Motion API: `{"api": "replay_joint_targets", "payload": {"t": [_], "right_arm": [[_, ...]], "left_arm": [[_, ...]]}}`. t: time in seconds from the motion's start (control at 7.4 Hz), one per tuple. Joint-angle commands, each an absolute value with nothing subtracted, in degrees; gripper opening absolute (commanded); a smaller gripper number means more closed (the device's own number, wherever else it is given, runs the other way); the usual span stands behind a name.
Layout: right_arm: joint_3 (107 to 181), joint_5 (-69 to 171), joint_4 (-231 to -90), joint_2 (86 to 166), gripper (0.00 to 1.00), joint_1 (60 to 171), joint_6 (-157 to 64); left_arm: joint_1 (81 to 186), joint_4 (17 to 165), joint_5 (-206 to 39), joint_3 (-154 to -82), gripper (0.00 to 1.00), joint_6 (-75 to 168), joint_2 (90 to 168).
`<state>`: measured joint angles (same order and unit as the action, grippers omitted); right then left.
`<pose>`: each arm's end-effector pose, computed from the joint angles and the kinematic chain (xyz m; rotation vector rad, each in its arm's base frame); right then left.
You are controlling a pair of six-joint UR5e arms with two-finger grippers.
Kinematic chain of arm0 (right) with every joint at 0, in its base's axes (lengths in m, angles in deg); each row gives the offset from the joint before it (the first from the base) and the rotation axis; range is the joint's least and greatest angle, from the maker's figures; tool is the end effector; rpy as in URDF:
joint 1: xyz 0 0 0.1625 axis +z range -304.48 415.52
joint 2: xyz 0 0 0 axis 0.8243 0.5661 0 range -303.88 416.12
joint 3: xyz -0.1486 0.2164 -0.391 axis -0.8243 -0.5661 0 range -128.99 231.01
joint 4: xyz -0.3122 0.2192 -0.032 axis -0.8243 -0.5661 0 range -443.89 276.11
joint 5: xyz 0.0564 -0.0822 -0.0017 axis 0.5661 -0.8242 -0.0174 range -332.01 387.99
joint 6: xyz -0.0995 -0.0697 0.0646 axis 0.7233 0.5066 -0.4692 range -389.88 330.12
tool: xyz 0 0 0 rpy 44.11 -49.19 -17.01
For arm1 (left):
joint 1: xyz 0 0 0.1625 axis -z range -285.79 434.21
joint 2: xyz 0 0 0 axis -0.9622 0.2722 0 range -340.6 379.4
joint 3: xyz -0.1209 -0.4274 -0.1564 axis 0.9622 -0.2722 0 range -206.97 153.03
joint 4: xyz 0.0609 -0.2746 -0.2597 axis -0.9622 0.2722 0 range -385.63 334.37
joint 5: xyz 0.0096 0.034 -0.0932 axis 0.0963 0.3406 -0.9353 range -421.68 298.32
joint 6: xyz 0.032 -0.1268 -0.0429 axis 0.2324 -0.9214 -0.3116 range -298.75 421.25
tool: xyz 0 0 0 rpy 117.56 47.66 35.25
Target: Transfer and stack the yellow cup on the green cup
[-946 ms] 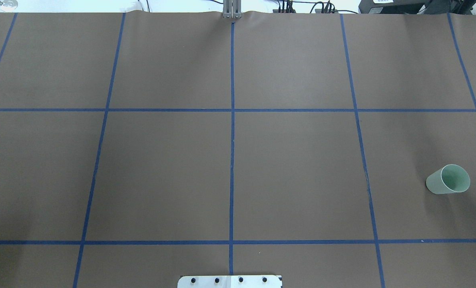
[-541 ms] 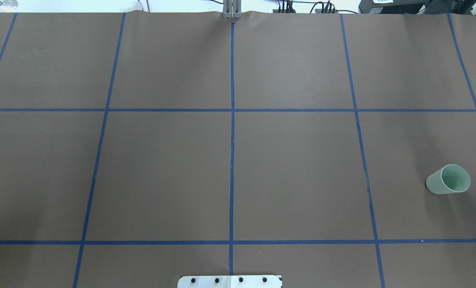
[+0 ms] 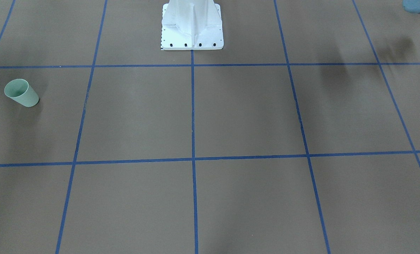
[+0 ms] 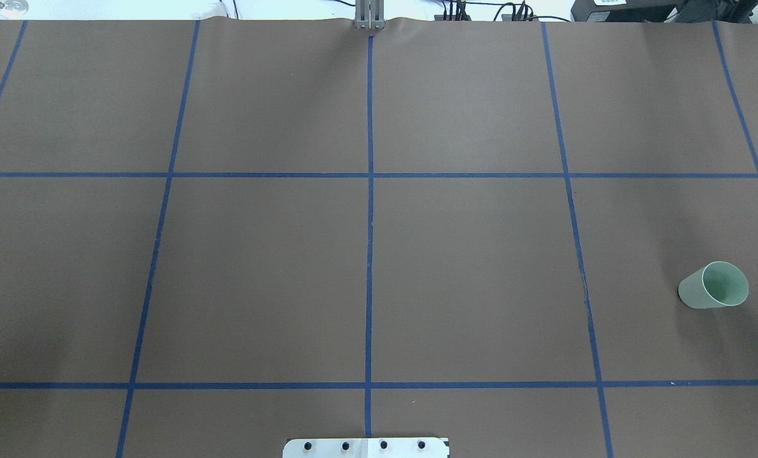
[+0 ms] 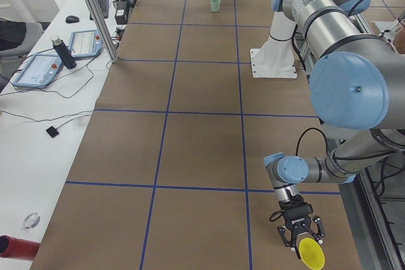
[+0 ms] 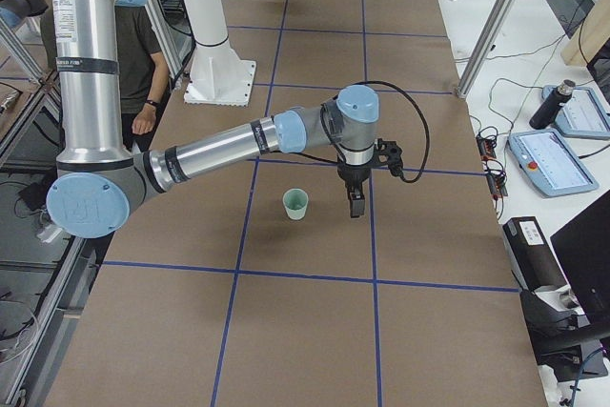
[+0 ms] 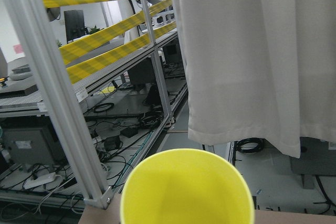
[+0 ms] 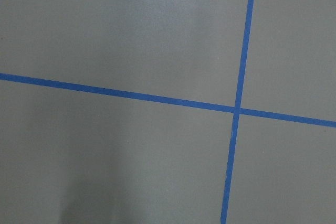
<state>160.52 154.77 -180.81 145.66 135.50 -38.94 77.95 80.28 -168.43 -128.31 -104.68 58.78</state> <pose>-0.0304 -0.4649 0.5957 0.1109 -0.6668 -0.0893 -0.0529 -0.0904 0.8490 0.0060 -0.5424 -1.4191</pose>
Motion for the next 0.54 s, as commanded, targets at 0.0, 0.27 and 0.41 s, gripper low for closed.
{"api": "replay_joint_targets", "payload": {"t": [0.0,0.27,0.41], "right_arm": [[160.3,155.0,-181.1,145.8,0.99,135.5,-39.1],[159.8,155.0,-181.1,145.7,0.99,135.4,-39.1],[159.8,155.1,-181.1,145.7,0.99,135.5,-39.2]], "left_arm": [[80.3,80.3,-165.8,-128.2,0.26,-96.4,58.9],[86.0,80.5,-162.3,-128.3,0.26,-91.4,58.9],[94.0,84.5,-159.0,-129.3,0.26,-85.8,60.1]]}}
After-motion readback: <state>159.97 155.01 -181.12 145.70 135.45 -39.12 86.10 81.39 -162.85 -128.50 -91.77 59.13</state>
